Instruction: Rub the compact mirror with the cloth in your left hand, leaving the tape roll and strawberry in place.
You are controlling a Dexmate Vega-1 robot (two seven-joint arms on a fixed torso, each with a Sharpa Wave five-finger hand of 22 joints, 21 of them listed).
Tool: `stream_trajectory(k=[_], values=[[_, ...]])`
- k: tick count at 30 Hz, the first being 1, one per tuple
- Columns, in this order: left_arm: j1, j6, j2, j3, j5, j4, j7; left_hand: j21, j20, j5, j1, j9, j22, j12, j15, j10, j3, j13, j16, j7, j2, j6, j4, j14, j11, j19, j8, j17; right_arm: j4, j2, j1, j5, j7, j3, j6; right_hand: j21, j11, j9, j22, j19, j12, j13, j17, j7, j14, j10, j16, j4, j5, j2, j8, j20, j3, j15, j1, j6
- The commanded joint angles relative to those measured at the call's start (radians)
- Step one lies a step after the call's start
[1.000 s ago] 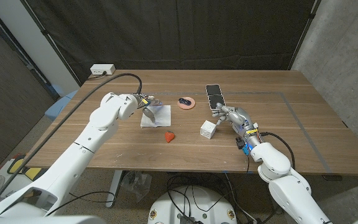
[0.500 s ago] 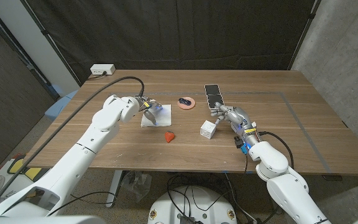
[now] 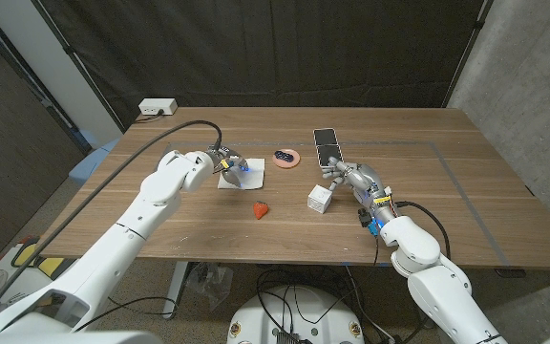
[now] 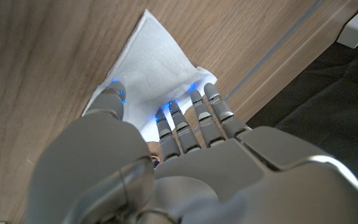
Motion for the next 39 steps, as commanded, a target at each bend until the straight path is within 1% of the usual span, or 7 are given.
stream_trajectory(k=[1, 7, 13, 17, 23, 31, 39], values=[[0.01, -0.006, 0.0, -0.003, -0.006, 0.026, 0.041, 0.041, -0.016, -0.022, 0.034, 0.003, 0.007, 0.01, -0.161, 0.129, 0.013, 0.001, 0.016, 0.027, 0.018, 0.14, 0.001, 0.125, -0.018, 0.069, 0.032, 0.003, -0.013, 0.001, 0.003, -0.008, -0.008, 0.0, -0.017, 0.009, 0.036, 0.003, -0.002, -0.006, -0.004, 0.004, 0.004, -0.002, -0.051, 0.054, -0.005, 0.004, 0.006, 0.032, -0.006, -0.159, -0.002, -0.05, 0.041, 0.011], [0.029, 0.001, 0.007, -0.006, 0.009, 0.02, 0.1, 0.117, -0.051, -0.053, 0.124, 0.0, 0.01, 0.0, -0.179, 0.321, 0.066, 0.001, 0.029, 0.044, 0.085, 0.329, -0.01, 0.334, -0.022, 0.151, 0.057, 0.011, -0.011, 0.002, 0.004, -0.009, -0.008, 0.001, -0.018, 0.015, 0.039, 0.005, -0.01, -0.007, -0.004, 0.005, 0.007, -0.003, -0.048, 0.056, -0.006, 0.005, 0.006, 0.032, -0.008, -0.159, -0.003, -0.05, 0.042, 0.013], [0.05, 0.013, 0.011, -0.008, 0.036, 0.017, 0.188, 0.185, -0.056, -0.06, 0.229, 0.007, 0.013, 0.012, -0.194, 0.517, 0.117, 0.015, 0.086, 0.066, 0.142, 0.529, -0.03, 0.55, -0.015, 0.182, 0.106, 0.056, -0.013, 0.004, -0.001, -0.012, -0.012, 0.003, -0.014, 0.022, 0.037, 0.006, -0.018, -0.008, -0.008, 0.005, 0.008, -0.002, -0.047, 0.055, -0.01, 0.007, 0.006, 0.031, -0.012, -0.158, -0.005, -0.049, 0.043, 0.013], [0.054, 0.017, 0.013, -0.007, 0.049, 0.017, 0.21, 0.244, -0.066, -0.067, 0.312, 0.013, 0.021, 0.054, -0.197, 0.633, 0.098, 0.062, 0.155, 0.09, 0.144, 0.599, -0.034, 0.662, -0.008, 0.199, 0.129, 0.127, -0.016, 0.004, -0.005, -0.015, -0.015, 0.004, -0.011, 0.027, 0.035, 0.007, -0.024, -0.009, -0.008, 0.004, 0.008, -0.002, -0.045, 0.058, -0.012, 0.007, 0.006, 0.031, -0.014, -0.159, -0.006, -0.049, 0.043, 0.014], [0.075, 0.021, 0.016, -0.018, 0.052, 0.016, 0.299, 0.274, -0.073, -0.067, 0.334, 0.016, 0.025, 0.068, -0.196, 0.644, 0.086, 0.092, 0.176, 0.11, 0.144, 0.611, -0.03, 0.694, -0.01, 0.209, 0.131, 0.16, -0.02, 0.006, -0.012, -0.018, -0.02, 0.004, -0.008, 0.033, 0.04, 0.009, -0.034, -0.01, -0.01, 0.004, 0.01, -0.002, -0.043, 0.058, -0.014, 0.008, 0.006, 0.03, -0.017, -0.159, -0.008, -0.048, 0.045, 0.017], [0.142, 0.035, -0.016, -0.083, -0.006, 0.028, 0.634, 0.292, -0.076, -0.067, 0.343, 0.016, 0.026, 0.08, -0.195, 0.651, 0.079, 0.114, 0.178, 0.127, 0.144, 0.636, -0.024, 0.7, -0.01, 0.21, 0.137, 0.176, -0.023, 0.003, -0.012, -0.031, -0.023, -0.002, -0.003, 0.04, 0.039, 0.01, -0.044, -0.012, -0.013, 0.005, 0.011, 0.0, -0.043, 0.059, -0.017, 0.008, 0.006, 0.03, -0.021, -0.159, -0.009, -0.048, 0.046, 0.018], [0.152, 0.016, -0.06, -0.112, -0.093, 0.056, 0.819, 0.307, -0.077, -0.069, 0.346, 0.016, 0.025, 0.089, -0.194, 0.659, 0.075, 0.13, 0.178, 0.131, 0.143, 0.646, -0.021, 0.712, -0.01, 0.213, 0.139, 0.186, -0.028, -0.003, -0.012, -0.076, -0.042, -0.012, 0.015, 0.046, 0.045, 0.011, -0.054, -0.012, -0.014, 0.005, 0.011, 0.001, -0.039, 0.063, -0.02, 0.009, 0.007, 0.032, -0.023, -0.159, -0.009, -0.048, 0.049, 0.024]])
